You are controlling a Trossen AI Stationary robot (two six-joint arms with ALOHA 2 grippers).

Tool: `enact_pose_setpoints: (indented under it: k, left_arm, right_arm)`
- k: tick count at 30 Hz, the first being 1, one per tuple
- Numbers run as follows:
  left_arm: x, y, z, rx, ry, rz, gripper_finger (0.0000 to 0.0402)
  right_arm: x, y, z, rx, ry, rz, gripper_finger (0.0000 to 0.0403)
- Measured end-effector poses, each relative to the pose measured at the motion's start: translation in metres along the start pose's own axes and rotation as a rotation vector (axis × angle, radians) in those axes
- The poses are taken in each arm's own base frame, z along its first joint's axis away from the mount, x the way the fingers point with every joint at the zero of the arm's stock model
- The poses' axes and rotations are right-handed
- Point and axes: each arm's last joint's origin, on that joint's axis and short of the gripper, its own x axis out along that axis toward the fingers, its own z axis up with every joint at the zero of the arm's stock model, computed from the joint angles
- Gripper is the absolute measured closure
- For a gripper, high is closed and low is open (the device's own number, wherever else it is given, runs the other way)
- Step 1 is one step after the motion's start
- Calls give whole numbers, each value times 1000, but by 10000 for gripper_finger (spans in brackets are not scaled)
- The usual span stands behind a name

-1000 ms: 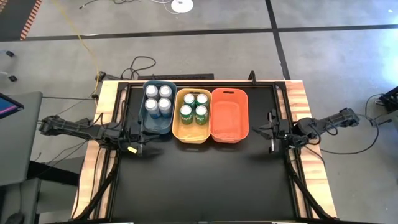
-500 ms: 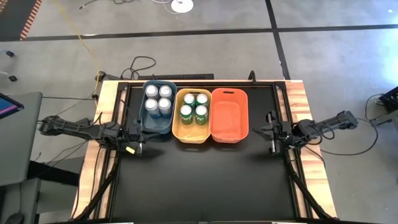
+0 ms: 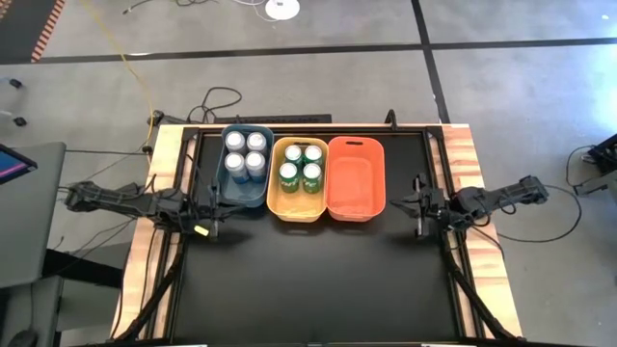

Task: Sort soda cans
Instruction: Return to Home Position

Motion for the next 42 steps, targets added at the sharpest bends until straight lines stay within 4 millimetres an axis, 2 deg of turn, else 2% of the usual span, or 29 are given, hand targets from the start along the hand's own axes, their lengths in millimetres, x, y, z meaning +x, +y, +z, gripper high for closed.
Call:
enact_pose_setpoints:
  k: [4, 12, 18, 23, 30, 34, 42]
  left_arm:
    - [0, -1, -4, -10, 44, 2, 399]
    - [-6, -3, 12, 63, -125, -69, 399]
    - [-14, -1, 14, 74, -100, -65, 400]
    - [-12, 0, 6, 61, -80, -54, 400]
    - [-12, -1, 5, 39, -71, -91, 400]
    - [-12, -1, 5, 29, -70, -99, 400]
    - [-12, 0, 5, -36, -74, -69, 400]
  right_arm:
    - [0, 0, -2, -1, 15, -8, 399]
    - [-1, 0, 2, -88, -25, 17, 399]
    - [-1, 0, 2, -70, -25, 18, 399]
    - [0, 0, 2, -68, -24, 14, 399]
    - [0, 1, -2, -115, -7, 20, 399]
    - [0, 1, -10, -31, 64, 25, 399]
    - [0, 2, -8, 163, 46, 27, 380]
